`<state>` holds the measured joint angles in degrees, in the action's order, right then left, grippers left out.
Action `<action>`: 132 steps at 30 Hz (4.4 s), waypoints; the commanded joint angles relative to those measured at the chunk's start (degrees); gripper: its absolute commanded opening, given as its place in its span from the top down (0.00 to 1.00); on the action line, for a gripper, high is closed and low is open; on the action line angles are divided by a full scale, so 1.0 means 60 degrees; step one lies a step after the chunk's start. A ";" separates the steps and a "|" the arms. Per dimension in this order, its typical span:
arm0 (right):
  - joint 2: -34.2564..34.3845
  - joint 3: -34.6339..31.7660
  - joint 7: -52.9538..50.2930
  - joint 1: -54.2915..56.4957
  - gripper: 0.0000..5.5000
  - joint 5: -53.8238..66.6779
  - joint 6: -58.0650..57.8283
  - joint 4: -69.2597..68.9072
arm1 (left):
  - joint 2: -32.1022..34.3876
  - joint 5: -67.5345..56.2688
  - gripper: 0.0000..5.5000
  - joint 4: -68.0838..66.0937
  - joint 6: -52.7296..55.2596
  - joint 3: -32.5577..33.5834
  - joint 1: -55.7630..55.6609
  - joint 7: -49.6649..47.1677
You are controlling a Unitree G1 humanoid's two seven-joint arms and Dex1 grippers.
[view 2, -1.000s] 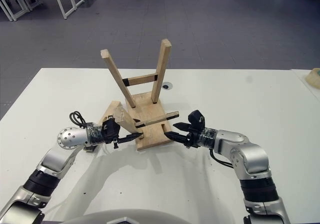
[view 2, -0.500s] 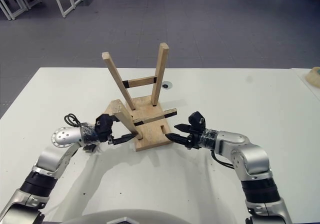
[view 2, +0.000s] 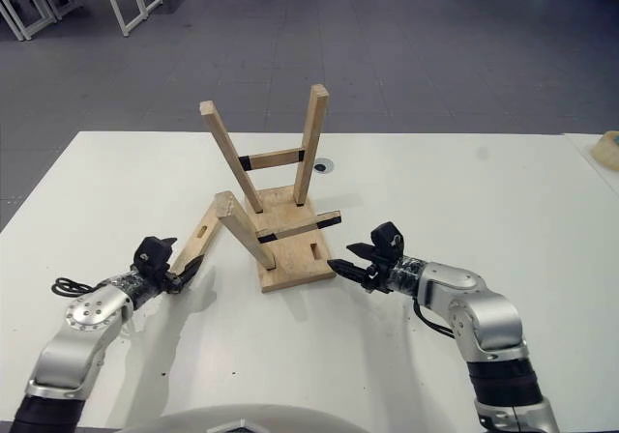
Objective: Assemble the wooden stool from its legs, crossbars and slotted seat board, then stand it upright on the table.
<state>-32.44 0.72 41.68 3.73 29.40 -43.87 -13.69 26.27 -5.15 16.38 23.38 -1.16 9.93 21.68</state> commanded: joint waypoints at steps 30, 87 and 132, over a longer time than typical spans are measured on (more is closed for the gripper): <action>0.0703 -0.4277 -0.2346 0.4321 0.16 0.6456 -0.3221 -0.0090 | -0.0310 -0.7302 0.63 0.1156 0.3416 0.4606 -0.4847 0.0607; 0.1620 -0.1026 -0.3003 0.6606 0.63 1.1134 -0.3114 0.1239 | 0.2162 -1.5772 0.45 0.2005 0.4658 0.2185 -0.4964 0.0023; 0.0065 -0.0039 0.0606 0.1493 0.63 0.2778 -0.0682 -0.0979 | 0.0147 -0.3188 0.35 -0.1536 0.1764 0.1558 -0.3474 -0.1513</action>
<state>-31.84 3.24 46.10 9.82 43.72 -46.46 -17.97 27.50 -25.37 7.61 34.46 7.50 -9.93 12.28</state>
